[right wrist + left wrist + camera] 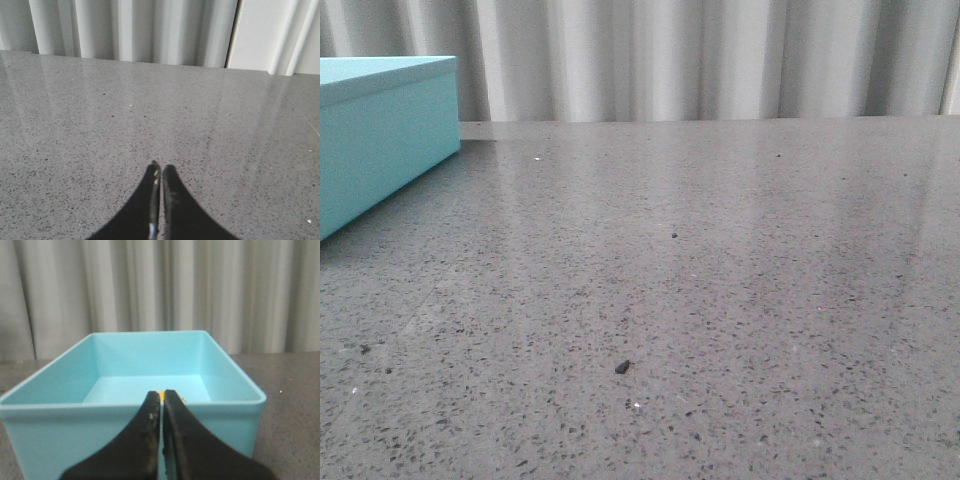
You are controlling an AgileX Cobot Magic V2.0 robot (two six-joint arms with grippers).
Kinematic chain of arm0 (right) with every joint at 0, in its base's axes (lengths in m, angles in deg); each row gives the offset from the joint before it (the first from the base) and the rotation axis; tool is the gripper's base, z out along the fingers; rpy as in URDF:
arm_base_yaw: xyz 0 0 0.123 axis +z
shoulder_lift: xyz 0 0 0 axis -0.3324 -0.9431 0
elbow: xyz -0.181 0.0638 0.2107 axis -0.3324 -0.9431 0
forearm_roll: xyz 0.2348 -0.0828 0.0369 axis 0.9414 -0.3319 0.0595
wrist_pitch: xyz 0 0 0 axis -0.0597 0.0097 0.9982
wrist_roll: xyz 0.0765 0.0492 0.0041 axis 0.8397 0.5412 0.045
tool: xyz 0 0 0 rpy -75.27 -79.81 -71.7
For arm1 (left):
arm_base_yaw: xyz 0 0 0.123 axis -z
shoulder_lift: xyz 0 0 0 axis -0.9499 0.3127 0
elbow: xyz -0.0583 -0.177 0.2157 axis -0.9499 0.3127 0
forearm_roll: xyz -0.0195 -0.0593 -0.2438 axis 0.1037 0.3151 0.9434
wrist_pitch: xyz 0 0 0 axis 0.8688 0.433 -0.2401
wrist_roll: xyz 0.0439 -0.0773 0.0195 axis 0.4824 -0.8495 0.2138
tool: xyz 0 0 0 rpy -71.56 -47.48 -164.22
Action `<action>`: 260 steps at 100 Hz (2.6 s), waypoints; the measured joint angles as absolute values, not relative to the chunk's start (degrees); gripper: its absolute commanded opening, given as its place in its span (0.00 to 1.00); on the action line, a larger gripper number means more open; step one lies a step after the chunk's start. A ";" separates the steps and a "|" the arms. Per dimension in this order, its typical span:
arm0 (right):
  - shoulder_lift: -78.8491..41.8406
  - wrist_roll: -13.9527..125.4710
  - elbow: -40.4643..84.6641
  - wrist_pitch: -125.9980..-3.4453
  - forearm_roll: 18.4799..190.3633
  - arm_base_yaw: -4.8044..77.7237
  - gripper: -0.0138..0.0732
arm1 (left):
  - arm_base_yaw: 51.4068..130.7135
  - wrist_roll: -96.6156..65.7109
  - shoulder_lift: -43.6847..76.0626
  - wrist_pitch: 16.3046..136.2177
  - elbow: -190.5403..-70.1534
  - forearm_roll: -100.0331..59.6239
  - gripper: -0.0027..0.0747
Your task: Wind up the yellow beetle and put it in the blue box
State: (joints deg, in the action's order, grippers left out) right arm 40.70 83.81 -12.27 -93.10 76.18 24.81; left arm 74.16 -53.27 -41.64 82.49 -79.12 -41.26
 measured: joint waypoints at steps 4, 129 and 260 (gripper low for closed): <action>40.70 83.81 -12.27 -93.10 76.18 24.81 0.11 | 73.68 -54.77 -41.64 82.53 -77.55 -41.52 0.01; 40.70 83.81 -12.27 -93.15 76.32 24.81 0.11 | 73.17 -61.32 -41.64 69.65 -72.98 -42.96 0.01; 40.70 77.81 -38.86 -58.11 87.59 16.50 0.11 | 73.17 -61.32 -41.64 69.65 -73.03 -42.96 0.01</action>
State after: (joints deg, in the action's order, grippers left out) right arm 40.70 77.81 -38.86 -58.11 87.59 16.50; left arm 73.17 -61.32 -41.64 69.65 -73.03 -42.96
